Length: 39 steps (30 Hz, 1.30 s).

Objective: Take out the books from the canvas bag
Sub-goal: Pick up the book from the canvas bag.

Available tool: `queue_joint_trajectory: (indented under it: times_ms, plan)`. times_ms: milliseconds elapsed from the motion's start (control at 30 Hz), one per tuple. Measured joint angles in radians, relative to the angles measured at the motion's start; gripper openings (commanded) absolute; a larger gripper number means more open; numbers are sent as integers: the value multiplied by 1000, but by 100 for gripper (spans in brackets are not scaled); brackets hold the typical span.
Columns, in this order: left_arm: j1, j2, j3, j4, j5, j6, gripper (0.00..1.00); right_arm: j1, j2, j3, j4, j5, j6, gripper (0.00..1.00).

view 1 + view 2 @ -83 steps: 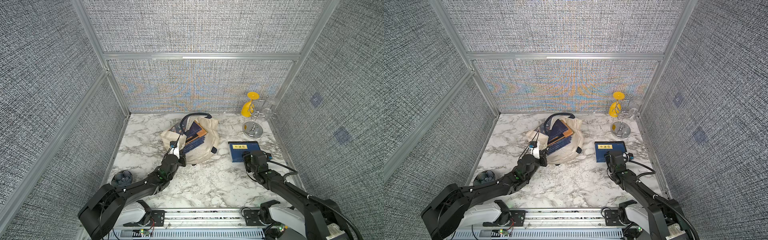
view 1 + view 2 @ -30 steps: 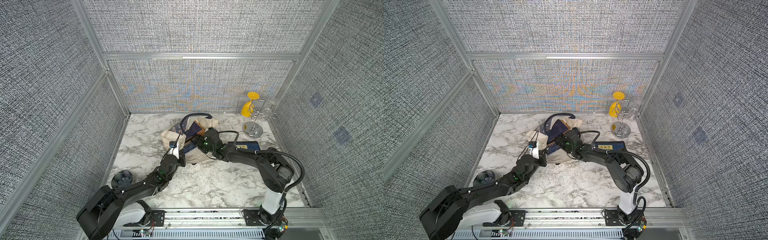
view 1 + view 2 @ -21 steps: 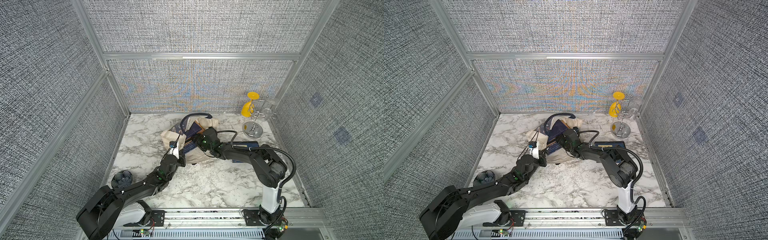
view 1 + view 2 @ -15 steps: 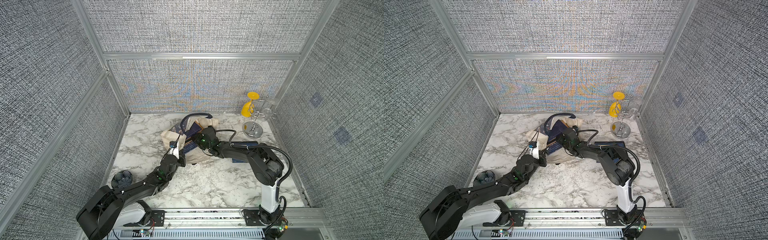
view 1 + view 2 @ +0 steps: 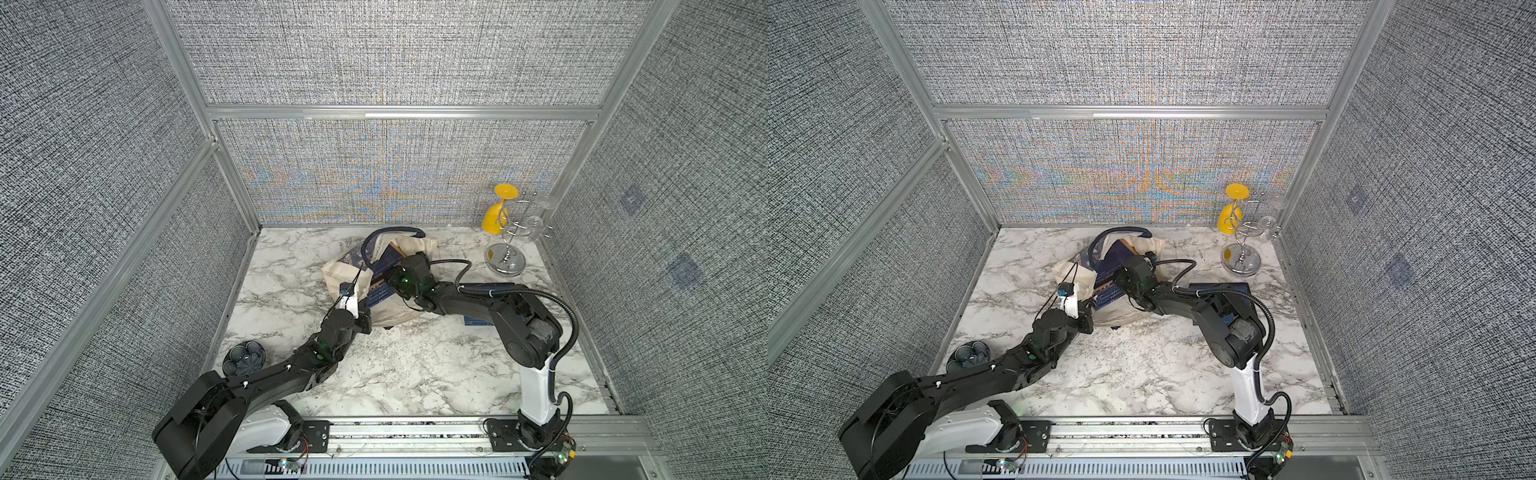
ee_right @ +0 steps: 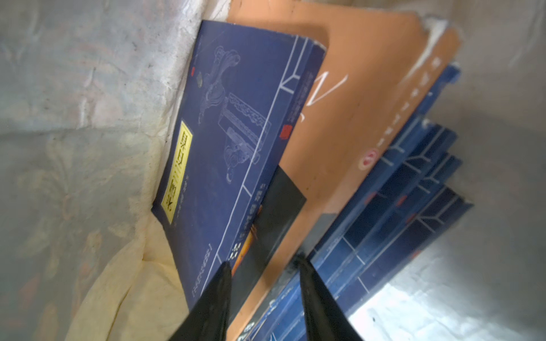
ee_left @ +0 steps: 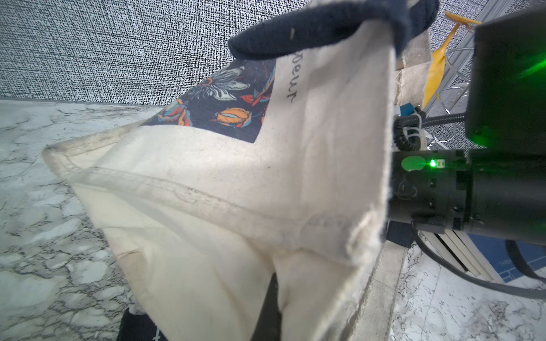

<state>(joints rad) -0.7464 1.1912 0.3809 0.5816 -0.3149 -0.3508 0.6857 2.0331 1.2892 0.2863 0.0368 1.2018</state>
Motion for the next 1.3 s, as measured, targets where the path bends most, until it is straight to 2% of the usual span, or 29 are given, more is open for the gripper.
queue_joint_trajectory:
  times_ms: [433,833,1067,1300]
  plan:
    - [0,2,0,1,0,3,0,0,28,76,-65,19,-10,24]
    - [0,11,0,3,0,2,0,5,45,157,-53,33,-35,23]
    - [1,13,0,4,-1,2,0,13,96,158,15,13,-21,28]
    - [1,15,0,5,-1,2,0,25,117,151,98,20,-7,25]
